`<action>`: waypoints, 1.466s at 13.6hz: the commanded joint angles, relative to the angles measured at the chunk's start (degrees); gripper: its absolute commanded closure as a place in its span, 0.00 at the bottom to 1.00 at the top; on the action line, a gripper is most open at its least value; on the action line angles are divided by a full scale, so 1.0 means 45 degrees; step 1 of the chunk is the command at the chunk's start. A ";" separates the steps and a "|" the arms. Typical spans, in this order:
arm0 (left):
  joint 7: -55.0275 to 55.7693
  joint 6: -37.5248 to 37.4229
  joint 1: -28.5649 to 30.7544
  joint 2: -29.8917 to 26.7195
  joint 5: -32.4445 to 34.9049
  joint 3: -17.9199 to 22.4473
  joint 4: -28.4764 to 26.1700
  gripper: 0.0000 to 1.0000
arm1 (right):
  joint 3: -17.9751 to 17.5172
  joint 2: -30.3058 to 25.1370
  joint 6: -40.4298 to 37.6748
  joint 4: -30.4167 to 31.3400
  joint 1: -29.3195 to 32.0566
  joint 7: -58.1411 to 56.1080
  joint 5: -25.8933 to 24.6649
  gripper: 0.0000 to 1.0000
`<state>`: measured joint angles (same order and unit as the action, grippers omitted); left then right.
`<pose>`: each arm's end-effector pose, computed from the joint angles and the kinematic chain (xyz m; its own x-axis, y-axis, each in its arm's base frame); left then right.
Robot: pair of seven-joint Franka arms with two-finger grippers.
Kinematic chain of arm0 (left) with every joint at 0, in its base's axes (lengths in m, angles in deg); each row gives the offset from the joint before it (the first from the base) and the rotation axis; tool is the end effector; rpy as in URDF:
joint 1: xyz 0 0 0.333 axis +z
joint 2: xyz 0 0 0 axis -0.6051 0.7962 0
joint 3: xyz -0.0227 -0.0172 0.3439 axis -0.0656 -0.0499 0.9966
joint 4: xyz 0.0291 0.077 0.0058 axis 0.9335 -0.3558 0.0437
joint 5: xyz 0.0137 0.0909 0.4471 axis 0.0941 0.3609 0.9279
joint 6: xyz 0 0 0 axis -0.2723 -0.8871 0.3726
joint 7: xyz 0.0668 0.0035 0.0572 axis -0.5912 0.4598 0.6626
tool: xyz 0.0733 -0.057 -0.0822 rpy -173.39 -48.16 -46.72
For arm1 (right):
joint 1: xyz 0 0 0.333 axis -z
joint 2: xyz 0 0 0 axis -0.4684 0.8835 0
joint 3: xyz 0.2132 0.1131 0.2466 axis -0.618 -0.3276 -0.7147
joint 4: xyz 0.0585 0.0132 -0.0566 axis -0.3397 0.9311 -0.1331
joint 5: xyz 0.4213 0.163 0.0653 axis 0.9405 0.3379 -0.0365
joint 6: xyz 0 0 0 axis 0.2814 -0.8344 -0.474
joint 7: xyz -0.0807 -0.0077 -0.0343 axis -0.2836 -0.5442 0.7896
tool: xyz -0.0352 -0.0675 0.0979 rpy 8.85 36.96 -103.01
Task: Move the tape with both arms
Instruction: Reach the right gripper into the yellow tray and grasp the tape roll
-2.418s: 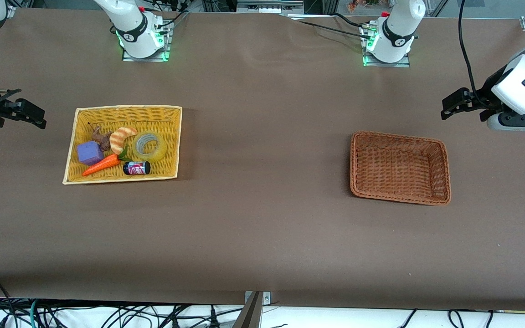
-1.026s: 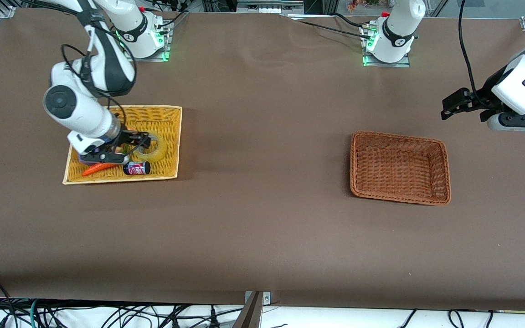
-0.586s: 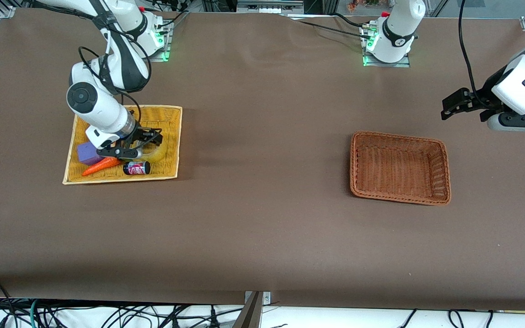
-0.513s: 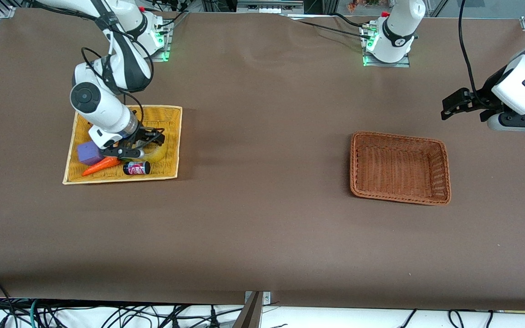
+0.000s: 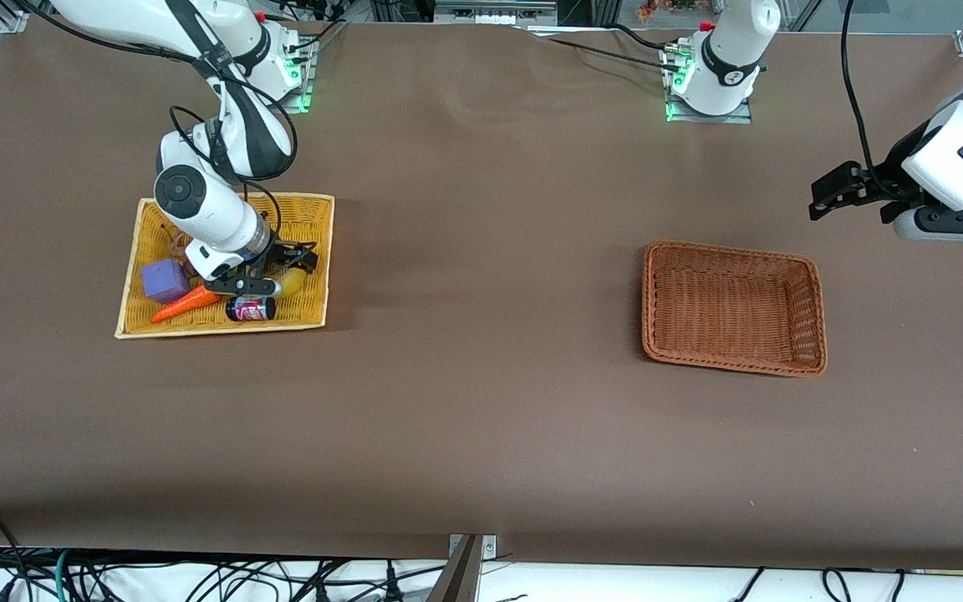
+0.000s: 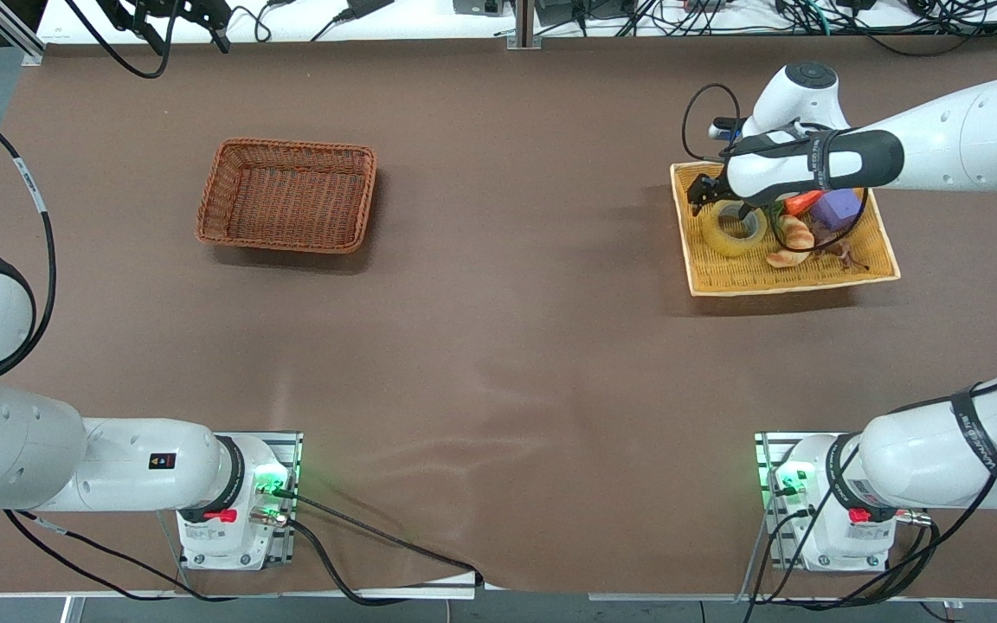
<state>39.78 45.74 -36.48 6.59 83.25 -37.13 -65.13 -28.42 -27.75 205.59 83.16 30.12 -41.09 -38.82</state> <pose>0.6241 -0.0521 0.6070 0.9979 -0.0063 -0.0639 -0.0039 -0.9992 0.0386 0.5454 0.1553 0.1809 0.9953 -0.0678 -0.0684 -0.0704 -0.9968 -0.0369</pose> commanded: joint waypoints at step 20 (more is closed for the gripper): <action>0.0114 -0.0325 -0.0031 0.0172 0.0081 0.0009 0.0434 0.00 | 0.0068 0.0075 0.0467 0.0405 -0.0037 -0.0281 -0.0695 1.00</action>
<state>39.78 45.74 -36.48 6.59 83.25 -37.13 -65.12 -28.37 -25.65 209.12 84.94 29.96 -41.97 -40.95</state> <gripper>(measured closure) 0.000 0.784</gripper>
